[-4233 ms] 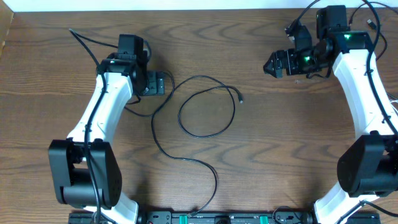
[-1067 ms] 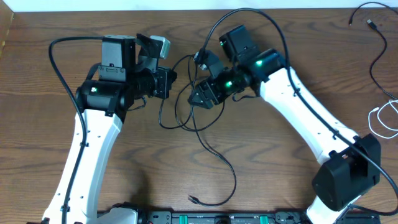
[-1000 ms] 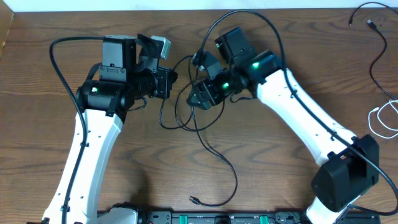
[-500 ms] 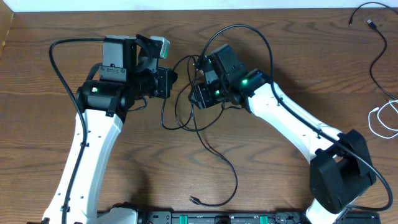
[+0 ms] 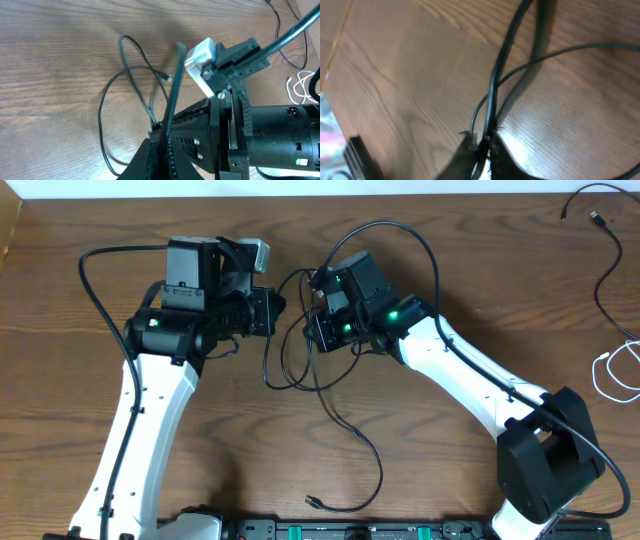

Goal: Untangle cables

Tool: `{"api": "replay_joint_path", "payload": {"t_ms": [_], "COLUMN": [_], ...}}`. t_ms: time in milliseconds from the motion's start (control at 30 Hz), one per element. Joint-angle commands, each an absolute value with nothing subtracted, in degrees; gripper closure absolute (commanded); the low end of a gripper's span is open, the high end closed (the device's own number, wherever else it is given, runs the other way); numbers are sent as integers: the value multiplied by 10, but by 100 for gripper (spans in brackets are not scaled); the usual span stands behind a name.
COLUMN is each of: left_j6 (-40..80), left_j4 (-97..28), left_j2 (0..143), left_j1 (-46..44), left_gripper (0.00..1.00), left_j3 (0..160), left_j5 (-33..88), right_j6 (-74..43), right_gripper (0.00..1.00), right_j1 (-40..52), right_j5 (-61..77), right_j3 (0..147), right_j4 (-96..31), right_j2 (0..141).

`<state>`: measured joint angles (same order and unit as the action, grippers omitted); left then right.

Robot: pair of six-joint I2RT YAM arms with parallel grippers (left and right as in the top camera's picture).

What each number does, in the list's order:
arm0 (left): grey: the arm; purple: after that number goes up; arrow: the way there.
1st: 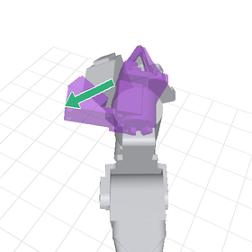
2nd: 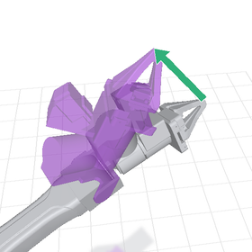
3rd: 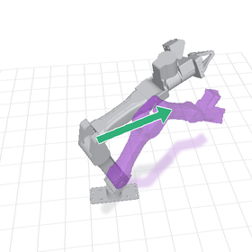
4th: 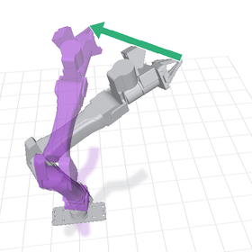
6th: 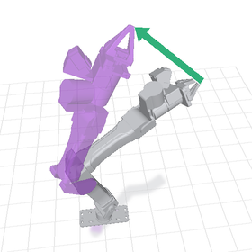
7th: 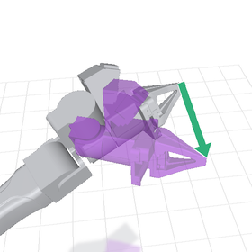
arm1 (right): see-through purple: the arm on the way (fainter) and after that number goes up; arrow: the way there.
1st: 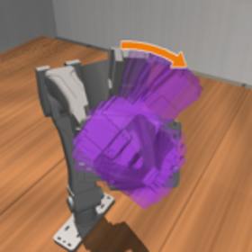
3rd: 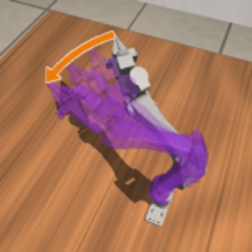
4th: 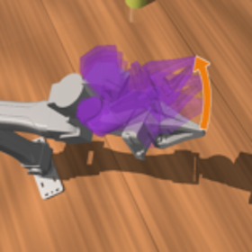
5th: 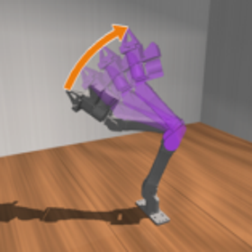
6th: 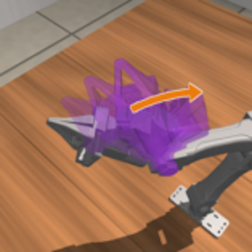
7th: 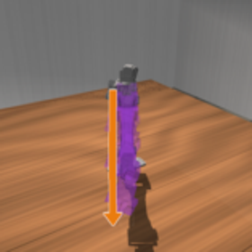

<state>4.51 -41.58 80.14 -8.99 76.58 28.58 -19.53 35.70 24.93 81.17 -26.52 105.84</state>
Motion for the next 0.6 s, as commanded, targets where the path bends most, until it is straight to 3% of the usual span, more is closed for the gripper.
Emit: {"api": "replay_joint_path", "payload": {"t_ms": [0, 267, 567], "left_j6": [53, 53, 83], "left_j4": [-416, -416, -416], "left_j2": [810, 810, 812], "left_j1": [-100, -107, -107], "left_gripper": [93, 92, 93], "left_j3": [770, 770, 770], "left_j5": [289, 281, 109], "right_j6": [-197, -197, -189], "right_gripper": [99, 99, 99], "right_j1": [361, 361, 356], "right_j5": [256, 256, 307], "right_j3": [808, 808, 808], "right_j4": [-264, -265, -273], "right_j2": [1050, 1050, 1035]}}
